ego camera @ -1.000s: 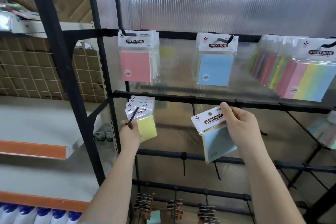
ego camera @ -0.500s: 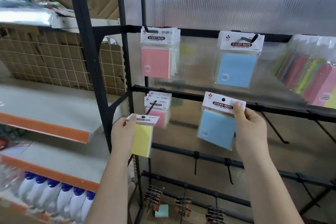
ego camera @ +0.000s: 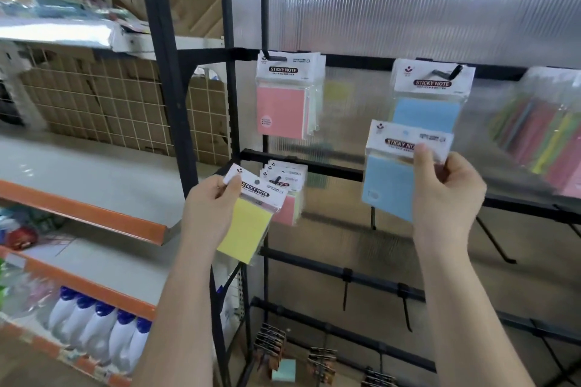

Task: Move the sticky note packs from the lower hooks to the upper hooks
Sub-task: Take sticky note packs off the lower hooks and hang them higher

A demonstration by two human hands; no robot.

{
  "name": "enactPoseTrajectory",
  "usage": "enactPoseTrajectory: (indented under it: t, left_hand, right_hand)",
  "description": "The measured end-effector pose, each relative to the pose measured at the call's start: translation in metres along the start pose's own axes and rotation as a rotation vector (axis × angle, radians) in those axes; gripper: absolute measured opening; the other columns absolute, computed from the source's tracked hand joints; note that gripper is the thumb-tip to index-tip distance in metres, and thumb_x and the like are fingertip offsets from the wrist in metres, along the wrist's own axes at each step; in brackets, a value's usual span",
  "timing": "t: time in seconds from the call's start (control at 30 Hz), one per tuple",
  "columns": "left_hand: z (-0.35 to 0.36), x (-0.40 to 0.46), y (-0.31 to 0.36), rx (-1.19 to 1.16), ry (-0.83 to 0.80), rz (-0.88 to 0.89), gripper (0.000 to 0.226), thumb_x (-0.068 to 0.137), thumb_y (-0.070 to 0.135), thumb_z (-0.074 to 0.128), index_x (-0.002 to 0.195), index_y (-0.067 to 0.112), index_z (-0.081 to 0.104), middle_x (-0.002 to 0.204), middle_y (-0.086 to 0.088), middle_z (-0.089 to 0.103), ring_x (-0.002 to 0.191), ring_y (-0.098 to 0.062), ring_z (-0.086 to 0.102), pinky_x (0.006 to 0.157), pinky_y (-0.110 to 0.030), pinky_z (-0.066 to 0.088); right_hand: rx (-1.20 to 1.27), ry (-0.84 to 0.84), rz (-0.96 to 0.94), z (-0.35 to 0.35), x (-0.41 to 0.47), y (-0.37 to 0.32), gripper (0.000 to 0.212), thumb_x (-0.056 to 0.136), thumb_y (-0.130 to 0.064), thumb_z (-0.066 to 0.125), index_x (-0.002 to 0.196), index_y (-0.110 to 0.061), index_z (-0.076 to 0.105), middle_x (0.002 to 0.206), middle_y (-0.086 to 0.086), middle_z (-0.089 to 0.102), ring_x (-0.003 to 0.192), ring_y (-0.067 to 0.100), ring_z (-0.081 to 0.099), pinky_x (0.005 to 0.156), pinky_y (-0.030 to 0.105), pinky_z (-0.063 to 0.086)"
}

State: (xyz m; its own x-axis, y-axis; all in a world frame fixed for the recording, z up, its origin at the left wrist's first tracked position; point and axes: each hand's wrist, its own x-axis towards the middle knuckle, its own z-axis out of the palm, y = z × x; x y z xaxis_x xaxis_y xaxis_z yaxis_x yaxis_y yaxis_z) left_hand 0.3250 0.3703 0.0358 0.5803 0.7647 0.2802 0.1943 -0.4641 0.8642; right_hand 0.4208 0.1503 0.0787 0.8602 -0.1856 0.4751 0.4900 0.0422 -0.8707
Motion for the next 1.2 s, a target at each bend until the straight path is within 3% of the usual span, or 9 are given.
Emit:
enactPoseTrajectory:
  t: [0.17, 0.33, 0.5, 0.77, 0.97, 1.07, 1.2]
  left_hand:
    - [0.009, 0.001, 0.002, -0.055, -0.035, 0.018, 0.031, 0.097, 0.040, 0.043, 0.099, 0.014, 0.061, 0.092, 0.001, 0.066, 0.080, -0.013, 0.060, 0.067, -0.028, 0.043]
    - [0.016, 0.000, 0.006, -0.041, -0.048, 0.047, 0.030, 0.098, 0.038, 0.044, 0.093, 0.012, 0.058, 0.091, -0.002, 0.065, 0.079, -0.013, 0.058, 0.065, -0.027, 0.041]
    - [0.020, -0.001, 0.009, -0.041, -0.067, 0.056, 0.028, 0.097, 0.039, 0.044, 0.098, 0.015, 0.058, 0.094, 0.001, 0.064, 0.078, -0.007, 0.056, 0.062, -0.021, 0.037]
    - [0.024, -0.001, 0.009, -0.040, -0.076, 0.030, 0.027, 0.097, 0.040, 0.045, 0.102, 0.017, 0.058, 0.099, -0.001, 0.066, 0.082, -0.010, 0.059, 0.062, -0.022, 0.039]
    - [0.027, 0.001, 0.012, 0.004, -0.076, 0.035, 0.033, 0.096, 0.044, 0.043, 0.104, 0.016, 0.059, 0.099, 0.000, 0.066, 0.080, -0.011, 0.059, 0.062, -0.025, 0.041]
    - [0.029, -0.002, 0.020, -0.039, -0.102, 0.062, 0.031, 0.096, 0.042, 0.043, 0.103, 0.016, 0.059, 0.096, 0.002, 0.065, 0.077, -0.008, 0.057, 0.059, -0.024, 0.037]
    - [0.033, -0.008, 0.033, -0.131, -0.136, 0.107, 0.026, 0.097, 0.037, 0.045, 0.097, 0.017, 0.062, 0.091, 0.006, 0.067, 0.079, -0.011, 0.060, 0.061, -0.027, 0.042]
  right_hand:
    - [0.078, 0.107, -0.159, 0.005, 0.020, -0.025, 0.034, 0.090, -0.025, 0.063, 0.060, -0.024, 0.048, 0.054, -0.019, 0.051, 0.048, -0.008, 0.046, 0.049, 0.009, 0.036]
    - [0.181, 0.162, -0.229, 0.003, 0.036, -0.042, 0.032, 0.085, -0.025, 0.070, 0.060, -0.024, 0.050, 0.057, -0.016, 0.049, 0.049, -0.006, 0.041, 0.051, 0.008, 0.034]
    - [0.268, 0.150, -0.175, 0.003, 0.047, -0.046, 0.043, 0.085, -0.020, 0.070, 0.054, -0.023, 0.040, 0.036, -0.021, 0.038, 0.041, -0.003, 0.034, 0.047, 0.008, 0.028]
    - [0.259, 0.097, -0.149, 0.002, 0.056, -0.047, 0.040, 0.084, -0.017, 0.068, 0.055, -0.022, 0.042, 0.036, -0.021, 0.040, 0.038, -0.004, 0.035, 0.044, 0.008, 0.028]
    - [0.185, 0.112, -0.120, 0.009, 0.076, -0.030, 0.031, 0.081, -0.022, 0.071, 0.058, -0.023, 0.050, 0.043, -0.020, 0.047, 0.049, -0.002, 0.042, 0.051, 0.015, 0.035]
    - [0.102, 0.136, -0.116, 0.015, 0.085, -0.024, 0.037, 0.082, -0.020, 0.068, 0.057, -0.025, 0.042, 0.046, -0.020, 0.044, 0.045, -0.004, 0.040, 0.050, 0.010, 0.032]
    - [0.019, 0.205, -0.126, 0.015, 0.094, -0.017, 0.015, 0.080, -0.020, 0.072, 0.083, -0.022, 0.058, 0.072, -0.015, 0.059, 0.063, -0.005, 0.053, 0.063, 0.008, 0.042]
